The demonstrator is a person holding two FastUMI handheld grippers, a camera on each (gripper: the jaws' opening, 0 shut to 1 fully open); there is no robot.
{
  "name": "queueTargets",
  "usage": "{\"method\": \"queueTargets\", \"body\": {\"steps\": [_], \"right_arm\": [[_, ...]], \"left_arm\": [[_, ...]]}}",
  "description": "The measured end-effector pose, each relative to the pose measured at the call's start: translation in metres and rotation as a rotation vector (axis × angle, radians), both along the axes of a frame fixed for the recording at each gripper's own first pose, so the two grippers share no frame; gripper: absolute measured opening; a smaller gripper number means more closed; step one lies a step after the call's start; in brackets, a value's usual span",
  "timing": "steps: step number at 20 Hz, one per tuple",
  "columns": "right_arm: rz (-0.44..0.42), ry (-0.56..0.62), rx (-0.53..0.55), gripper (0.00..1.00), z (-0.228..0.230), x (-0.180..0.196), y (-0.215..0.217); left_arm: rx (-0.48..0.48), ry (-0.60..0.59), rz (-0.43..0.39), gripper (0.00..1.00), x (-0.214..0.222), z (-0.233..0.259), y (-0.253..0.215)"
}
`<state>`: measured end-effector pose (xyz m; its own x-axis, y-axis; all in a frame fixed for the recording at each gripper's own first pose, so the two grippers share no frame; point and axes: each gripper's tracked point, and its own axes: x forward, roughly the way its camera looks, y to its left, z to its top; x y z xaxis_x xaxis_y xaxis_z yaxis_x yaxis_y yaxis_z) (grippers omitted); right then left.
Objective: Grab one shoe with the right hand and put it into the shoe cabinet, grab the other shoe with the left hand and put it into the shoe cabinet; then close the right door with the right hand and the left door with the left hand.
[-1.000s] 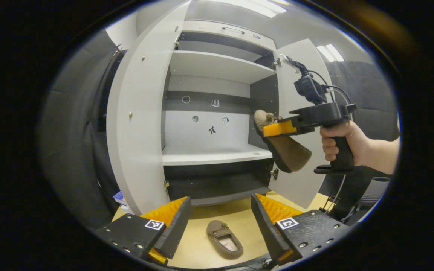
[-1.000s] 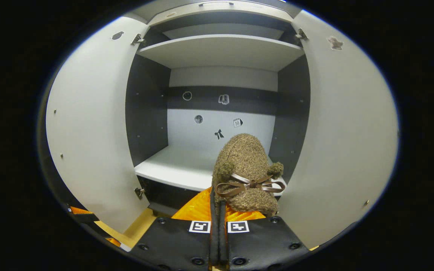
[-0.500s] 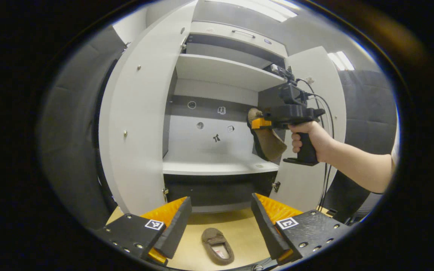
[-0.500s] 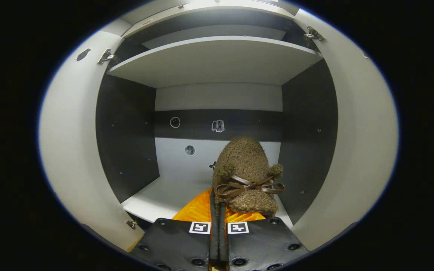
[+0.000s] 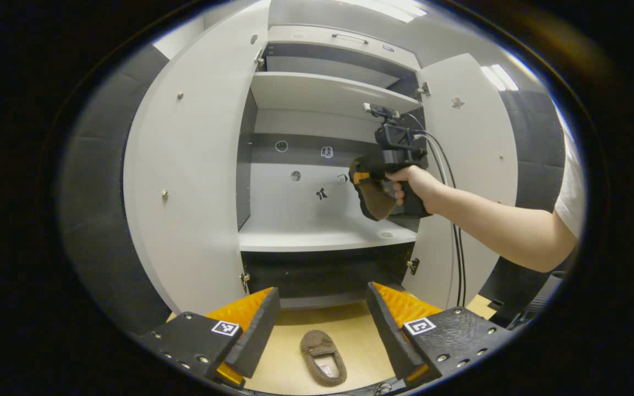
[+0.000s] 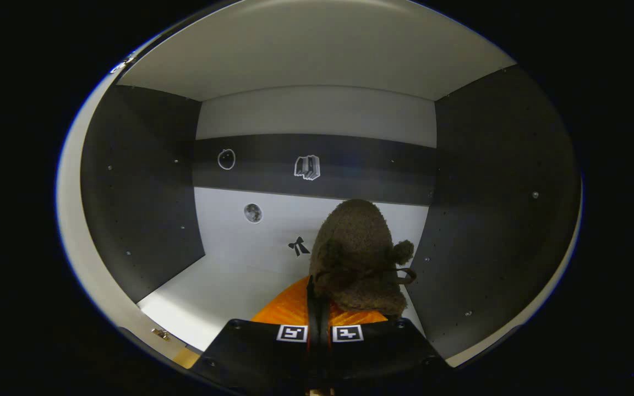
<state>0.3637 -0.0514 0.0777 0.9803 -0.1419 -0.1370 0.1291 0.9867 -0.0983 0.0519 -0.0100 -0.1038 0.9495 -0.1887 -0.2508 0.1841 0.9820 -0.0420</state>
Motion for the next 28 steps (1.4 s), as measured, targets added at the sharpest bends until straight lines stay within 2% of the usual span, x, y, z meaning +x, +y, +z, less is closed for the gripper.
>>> {"method": "queueTargets", "body": {"steps": [3, 4, 5, 6, 10, 14, 16, 17, 18, 19, 20, 21, 22, 23, 24, 25, 26, 27, 28], "right_arm": [[-0.019, 0.031, 0.028, 0.02, -0.015, 0.022, -0.011], [-0.024, 0.035, 0.034, 0.02, -0.019, 0.028, -0.013], [-0.027, 0.041, 0.036, 0.00, -0.024, 0.033, -0.015], [-0.029, 0.050, 0.033, 0.02, -0.027, 0.037, -0.016], [-0.028, 0.092, 0.032, 0.02, -0.048, 0.049, -0.010], [-0.017, 0.089, 0.002, 0.04, -0.053, 0.054, -0.003], [-0.006, 0.096, 0.021, 0.03, -0.056, 0.054, 0.002], [-0.007, 0.106, 0.036, 0.12, -0.058, 0.056, 0.001], [0.000, 0.136, 0.059, 0.15, -0.064, 0.056, 0.002], [0.011, 0.184, 0.086, 0.26, -0.075, 0.053, 0.005], [0.040, 0.227, 0.123, 0.29, -0.083, 0.050, 0.011], [0.053, 0.259, 0.155, 0.42, -0.089, 0.047, 0.015], [0.053, 0.253, 0.155, 0.54, -0.085, 0.044, 0.015], [0.043, 0.253, 0.149, 0.67, -0.083, 0.041, 0.013], [0.041, 0.259, 0.152, 0.69, -0.079, 0.035, 0.014], [0.049, 0.268, 0.160, 0.70, -0.080, 0.028, 0.018], [0.058, 0.273, 0.162, 0.75, -0.078, 0.020, 0.021], [0.060, 0.268, 0.152, 0.88, -0.075, 0.011, 0.021], [0.057, 0.256, 0.129, 0.89, -0.071, 0.002, 0.021]], "left_arm": [[0.005, -0.008, 0.014, 0.92, 0.009, 0.002, 0.001], [0.004, -0.006, 0.020, 0.96, 0.011, 0.001, 0.001], [-0.002, 0.002, 0.023, 0.94, 0.011, -0.002, 0.001], [-0.009, 0.019, 0.030, 0.92, 0.011, -0.006, 0.001], [-0.031, 0.012, 0.070, 0.92, 0.015, -0.004, 0.004], [-0.009, 0.000, 0.076, 0.91, 0.017, -0.002, 0.007], [-0.003, -0.004, 0.080, 0.91, 0.019, -0.001, 0.008], [-0.005, -0.006, 0.084, 0.91, 0.019, 0.000, 0.008], [-0.008, -0.008, 0.088, 0.91, 0.019, 0.001, 0.008], [-0.012, -0.007, 0.092, 0.91, 0.019, 0.001, 0.008], [-0.016, -0.006, 0.096, 0.98, 0.018, 0.000, 0.008], [-0.019, -0.004, 0.100, 0.98, 0.017, 0.000, 0.009], [-0.020, 0.000, 0.103, 0.91, 0.014, -0.002, 0.011], [-0.020, 0.003, 0.104, 0.91, 0.011, -0.003, 0.012], [-0.020, 0.004, 0.104, 0.91, 0.007, -0.004, 0.013], [-0.022, 0.001, 0.102, 0.98, 0.005, -0.003, 0.014], [-0.024, -0.001, 0.099, 0.98, 0.004, -0.002, 0.015], [-0.022, -0.003, 0.095, 0.91, 0.003, -0.002, 0.016], [-0.019, -0.002, 0.092, 0.91, 0.003, -0.003, 0.017]]}}
